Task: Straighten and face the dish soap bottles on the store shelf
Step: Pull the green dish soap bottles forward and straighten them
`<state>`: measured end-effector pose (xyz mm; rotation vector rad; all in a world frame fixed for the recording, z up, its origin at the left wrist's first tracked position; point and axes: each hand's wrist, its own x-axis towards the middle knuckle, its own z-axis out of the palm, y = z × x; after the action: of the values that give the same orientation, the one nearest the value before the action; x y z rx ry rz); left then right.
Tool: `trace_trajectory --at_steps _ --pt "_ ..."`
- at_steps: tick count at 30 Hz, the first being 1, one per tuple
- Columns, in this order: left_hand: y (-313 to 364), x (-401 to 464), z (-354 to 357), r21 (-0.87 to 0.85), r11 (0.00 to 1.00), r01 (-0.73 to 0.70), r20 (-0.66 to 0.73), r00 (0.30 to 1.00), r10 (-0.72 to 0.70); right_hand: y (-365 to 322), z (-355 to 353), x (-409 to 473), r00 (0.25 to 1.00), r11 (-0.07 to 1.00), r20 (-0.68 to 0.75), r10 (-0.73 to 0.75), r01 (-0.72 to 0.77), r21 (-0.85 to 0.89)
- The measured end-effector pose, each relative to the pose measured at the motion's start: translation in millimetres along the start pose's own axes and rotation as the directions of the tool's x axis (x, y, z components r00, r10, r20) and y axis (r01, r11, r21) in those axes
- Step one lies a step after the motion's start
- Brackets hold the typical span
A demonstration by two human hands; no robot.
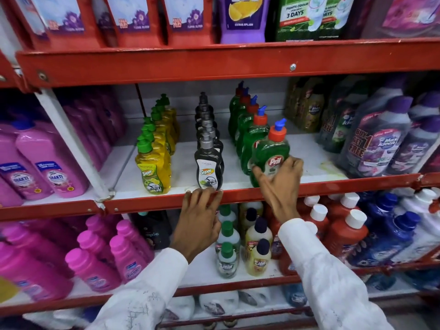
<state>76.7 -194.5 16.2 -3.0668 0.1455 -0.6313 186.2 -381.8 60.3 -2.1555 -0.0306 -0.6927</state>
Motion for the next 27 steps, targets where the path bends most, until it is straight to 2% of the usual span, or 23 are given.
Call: trace_trajectory --at_steps 10,14,18,21,24,27 --pt "3 -2 -4 -0.042 0.999 0.02 0.011 1.0 -0.02 -5 8 4 0.997 0.999 0.069 0.046 -0.045 -0.021" --pt "19 3 -12 -0.275 0.961 0.04 -0.07 0.996 -0.061 10 1 6 0.981 0.995 0.182 0.06 -0.073 0.063" --pt "47 28 -19 -0.551 0.831 0.074 -0.108 0.981 -0.16 35 -16 15 0.915 0.987 0.4 0.044 -0.102 0.125" --pt "63 56 -17 -0.614 0.778 0.135 -0.044 0.978 -0.204 46 -24 28 0.868 0.983 0.494 -0.053 -0.04 0.177" --pt "70 78 -12 -0.625 0.751 0.211 0.037 0.97 -0.242 48 -27 35 0.877 0.983 0.465 -0.125 0.045 0.181" --pt "70 91 -4 -0.614 0.743 0.265 0.104 0.961 -0.257 52 -26 37 0.877 0.976 0.458 -0.145 0.051 0.211"
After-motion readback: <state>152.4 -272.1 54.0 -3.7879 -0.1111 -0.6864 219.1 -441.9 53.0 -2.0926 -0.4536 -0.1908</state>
